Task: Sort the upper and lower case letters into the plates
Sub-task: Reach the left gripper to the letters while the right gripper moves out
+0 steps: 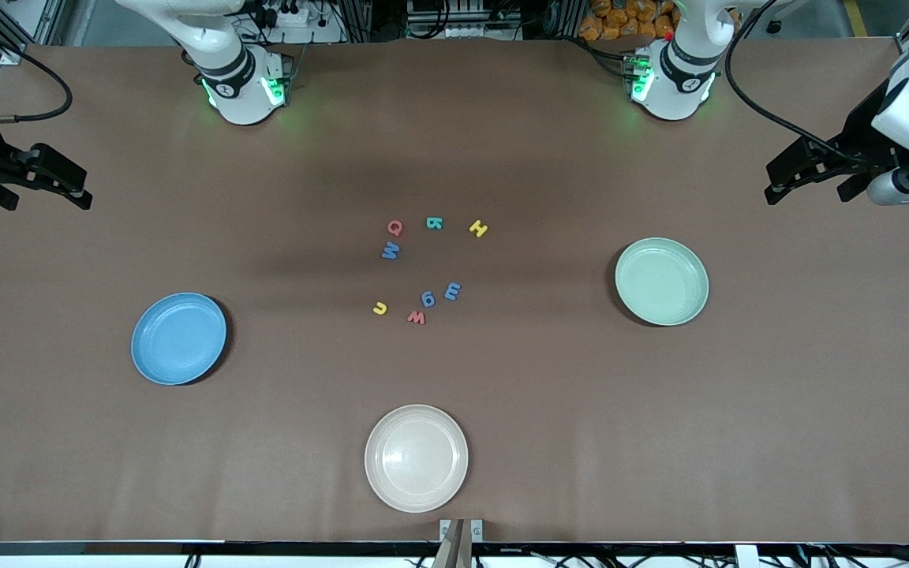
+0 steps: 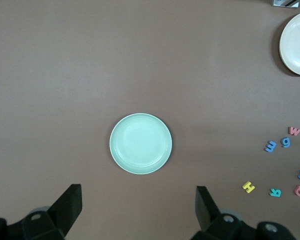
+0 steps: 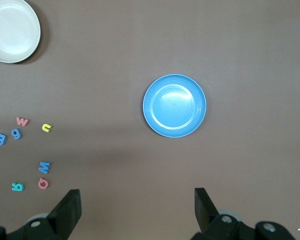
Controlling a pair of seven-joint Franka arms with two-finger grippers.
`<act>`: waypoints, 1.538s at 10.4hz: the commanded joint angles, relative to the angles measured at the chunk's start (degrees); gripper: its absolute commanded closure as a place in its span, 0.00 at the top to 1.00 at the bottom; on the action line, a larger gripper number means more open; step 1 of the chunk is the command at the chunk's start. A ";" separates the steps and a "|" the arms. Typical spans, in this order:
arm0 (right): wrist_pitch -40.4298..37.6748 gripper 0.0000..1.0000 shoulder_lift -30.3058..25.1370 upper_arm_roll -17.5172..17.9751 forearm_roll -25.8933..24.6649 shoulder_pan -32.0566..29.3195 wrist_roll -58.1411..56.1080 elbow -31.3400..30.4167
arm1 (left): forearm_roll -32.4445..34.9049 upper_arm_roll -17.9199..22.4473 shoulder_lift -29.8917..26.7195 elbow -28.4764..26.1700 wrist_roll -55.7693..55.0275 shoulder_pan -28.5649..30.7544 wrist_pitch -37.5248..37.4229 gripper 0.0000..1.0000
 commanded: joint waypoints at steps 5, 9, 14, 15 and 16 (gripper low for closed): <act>-0.21 1.00 -1.16 0.87 1.08 -1.44 -0.69 -0.72 | -1.02 -0.80 -0.03 -1.17 -1.03 -2.77 -1.36 1.00; -0.12 1.00 -1.07 0.87 1.08 -1.44 -0.69 -0.72 | -1.81 -0.97 5.05 -0.82 -12.85 -12.77 -1.63 1.00; 0.05 1.00 -0.54 0.78 1.00 -1.70 -0.69 -0.72 | -1.72 -2.29 13.84 -0.82 -28.24 -23.86 6.07 1.00; 0.05 1.00 -0.37 0.78 1.00 -2.23 -0.69 -0.80 | -1.46 -4.21 15.86 -1.43 -32.71 -24.83 8.71 1.00; 0.92 1.00 -0.28 0.78 1.00 -2.23 -0.08 -1.85 | -1.03 -5.79 17.79 -1.70 -36.67 -25.02 10.65 1.00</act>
